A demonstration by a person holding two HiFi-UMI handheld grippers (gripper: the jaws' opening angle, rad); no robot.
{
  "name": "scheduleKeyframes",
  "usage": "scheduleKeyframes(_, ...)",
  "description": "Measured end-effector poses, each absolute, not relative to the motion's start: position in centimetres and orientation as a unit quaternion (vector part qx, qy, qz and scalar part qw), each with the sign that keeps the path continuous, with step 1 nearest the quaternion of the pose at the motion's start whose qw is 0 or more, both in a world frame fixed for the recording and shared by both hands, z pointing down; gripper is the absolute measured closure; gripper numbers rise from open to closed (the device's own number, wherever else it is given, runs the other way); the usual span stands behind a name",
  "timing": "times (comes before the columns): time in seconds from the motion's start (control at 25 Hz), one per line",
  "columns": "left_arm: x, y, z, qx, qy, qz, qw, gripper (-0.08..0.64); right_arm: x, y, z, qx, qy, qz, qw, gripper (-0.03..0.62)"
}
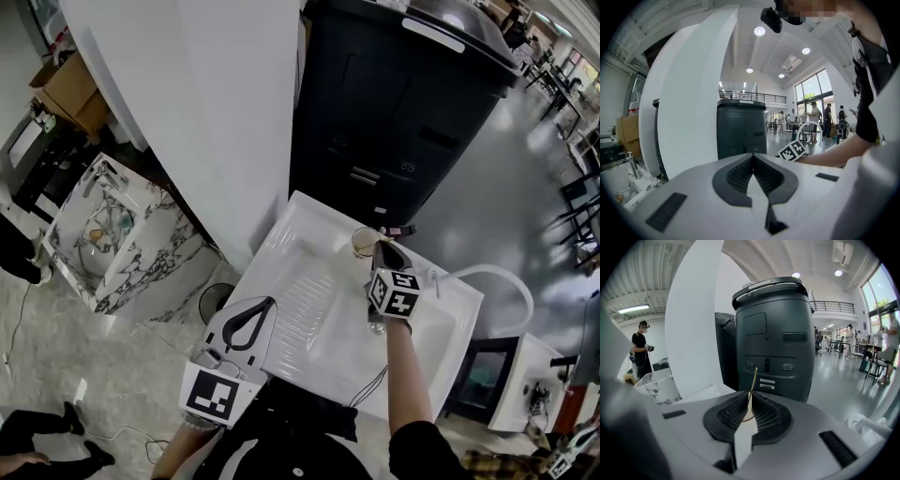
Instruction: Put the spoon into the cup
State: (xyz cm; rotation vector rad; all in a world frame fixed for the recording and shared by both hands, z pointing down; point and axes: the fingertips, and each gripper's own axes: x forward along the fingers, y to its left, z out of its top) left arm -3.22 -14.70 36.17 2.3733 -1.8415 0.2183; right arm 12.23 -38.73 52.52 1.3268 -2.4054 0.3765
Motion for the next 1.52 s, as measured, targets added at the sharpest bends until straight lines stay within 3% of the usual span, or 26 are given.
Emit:
scheduleKeyframes(0.12, -3.3, -14.4, 36.1, 0.785, -0.612, 0.071, 0.065, 0.56, 12.6, -38.8, 52.9, 0.479, -0.847, 0.122, 0.196, 0.577)
scheduleKeyframes(0.56, -3.2, -14.0, 36.2, 0.789, -0.606, 0.075, 0.067, 0.56, 12.7, -37.7, 54.0, 0.465, -0.849, 0.129, 0.215, 0.455)
scheduleKeyframes(0.84, -3.0, -14.0, 36.1, 0.8, -0.592, 0.076, 0.062, 0.56, 13.6, -35.6, 54.7, 0.47, -0.844, 0.147, 0.212, 0.451)
scheduleKeyframes(1.12, -2.6, -14.5, 36.3, 0.817, -0.569, 0.071, 0.062, 0.56, 14.0, -32.3, 53.7, 0.471, -0.851, 0.155, 0.175, 0.461)
scheduleKeyframes(1.28, -1.9, -14.9, 36.4, 0.833, -0.546, 0.073, 0.06, 0.56, 14.6, -30.8, 51.9, 0.502, -0.841, 0.139, 0.149, 0.587)
scheduleKeyframes(1.52, -1.0, -15.0, 36.4, 0.854, -0.512, 0.07, 0.058, 0.56, 14.8, -27.8, 49.7, 0.518, -0.836, 0.116, 0.14, 0.591)
